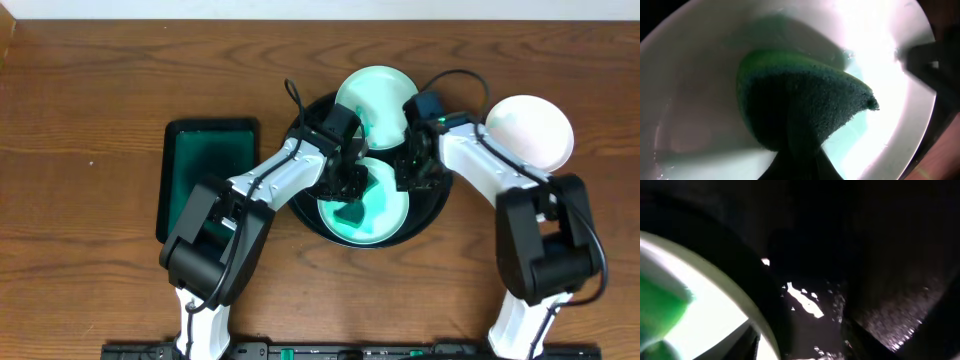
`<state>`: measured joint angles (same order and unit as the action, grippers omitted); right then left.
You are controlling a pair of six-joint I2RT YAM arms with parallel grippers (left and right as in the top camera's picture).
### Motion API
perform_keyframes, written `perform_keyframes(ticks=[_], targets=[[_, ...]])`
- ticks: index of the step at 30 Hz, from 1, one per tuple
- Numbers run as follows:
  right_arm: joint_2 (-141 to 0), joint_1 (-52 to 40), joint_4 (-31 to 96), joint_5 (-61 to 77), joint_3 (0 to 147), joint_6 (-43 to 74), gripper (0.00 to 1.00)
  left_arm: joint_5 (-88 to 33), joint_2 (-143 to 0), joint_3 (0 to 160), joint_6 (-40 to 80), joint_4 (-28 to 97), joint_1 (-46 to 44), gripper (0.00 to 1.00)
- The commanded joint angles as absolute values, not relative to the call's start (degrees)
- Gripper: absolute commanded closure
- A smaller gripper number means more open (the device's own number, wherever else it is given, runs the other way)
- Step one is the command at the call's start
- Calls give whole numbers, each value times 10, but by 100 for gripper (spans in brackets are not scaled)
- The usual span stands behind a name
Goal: Clean dirty plates on tray and stack at the side
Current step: 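Scrub the plate with the sponge while the right gripper holds it, then move the sponge back over the black tray with the left gripper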
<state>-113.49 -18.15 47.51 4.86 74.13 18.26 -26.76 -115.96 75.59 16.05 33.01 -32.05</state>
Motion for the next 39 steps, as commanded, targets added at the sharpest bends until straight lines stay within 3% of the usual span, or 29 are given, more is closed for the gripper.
perform_keyframes(ticks=[1, 3, 5, 6, 16, 25, 39], targets=[[-1148, -187, 456, 85, 737, 173, 50, -285, -1195, 734, 157, 346, -336, 93], [-1148, -192, 452, 84, 737, 173, 56, -285, -1195, 734, 157, 346, -336, 93], [-1148, -196, 452, 84, 737, 173, 91, -285, -1195, 734, 157, 346, -336, 93], [-1148, -196, 453, 85, 737, 173, 99, -285, -1195, 734, 157, 346, -336, 93], [-1148, -204, 458, 91, 737, 173, 99, -276, -1190, 734, 160, 349, -336, 93], [-1148, -203, 465, 91, 737, 173, 99, 1, -1107, 740, 235, 450, -336, 93], [-1141, -204, 474, 94, 740, 165, 99, 59, -1005, 740, 240, 487, -300, 93]])
